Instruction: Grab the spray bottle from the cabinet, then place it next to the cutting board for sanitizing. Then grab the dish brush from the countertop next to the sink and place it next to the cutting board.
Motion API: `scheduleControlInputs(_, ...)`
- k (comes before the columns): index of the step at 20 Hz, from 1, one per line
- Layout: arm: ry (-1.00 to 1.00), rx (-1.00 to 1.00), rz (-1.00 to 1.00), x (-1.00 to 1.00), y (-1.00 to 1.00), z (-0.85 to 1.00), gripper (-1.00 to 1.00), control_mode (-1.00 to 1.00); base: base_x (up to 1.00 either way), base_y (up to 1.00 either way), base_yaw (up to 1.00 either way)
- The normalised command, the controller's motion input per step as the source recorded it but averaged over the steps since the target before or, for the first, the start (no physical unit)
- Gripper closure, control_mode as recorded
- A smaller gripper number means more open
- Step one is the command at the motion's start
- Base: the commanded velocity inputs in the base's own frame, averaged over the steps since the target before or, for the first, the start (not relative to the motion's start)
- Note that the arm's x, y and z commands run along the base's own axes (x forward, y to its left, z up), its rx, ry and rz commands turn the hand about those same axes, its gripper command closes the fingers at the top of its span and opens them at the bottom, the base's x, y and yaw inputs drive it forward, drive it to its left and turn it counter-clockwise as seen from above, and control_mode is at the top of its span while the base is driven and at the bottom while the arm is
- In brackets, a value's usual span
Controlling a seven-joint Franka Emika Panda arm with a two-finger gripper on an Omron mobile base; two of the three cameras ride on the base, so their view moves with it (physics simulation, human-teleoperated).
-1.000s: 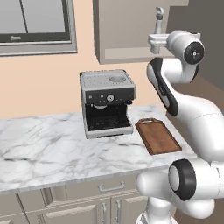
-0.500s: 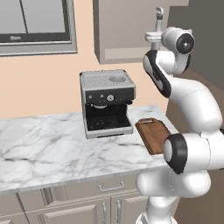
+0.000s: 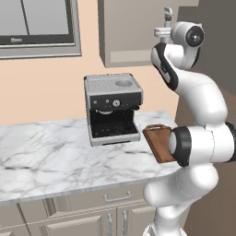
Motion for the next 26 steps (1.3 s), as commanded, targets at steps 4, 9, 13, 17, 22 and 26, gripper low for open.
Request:
scheduleControlInputs(4, 0.04, 0.00, 0.00, 0.33, -0.07, 0.00, -1.00, -1.00, 0.00, 0.00, 0.00)
scheduleControlInputs(9, 0.05, 0.00, 0.00, 0.41, -0.01, 0.00, -1.00, -1.00, 0.00, 0.00, 0.00)
scheduleControlInputs(13, 0.02, 0.00, 0.00, 0.36, -0.03, 0.00, -1.00, -1.00, 0.00, 0.00, 0.00)
scheduleControlInputs(17, 0.01, 0.00, 0.01, 0.30, -0.19, 0.00, -1.00, -1.00, 0.00, 0.00, 0.00)
scheduleControlInputs(22, 0.01, 0.00, 0.00, 0.31, -0.11, 0.01, -1.00, -1.00, 0.00, 0.00, 0.00)
scheduleControlInputs(26, 0.02, 0.00, 0.00, 0.31, -0.06, 0.00, -1.00, -1.00, 0.00, 0.00, 0.00)
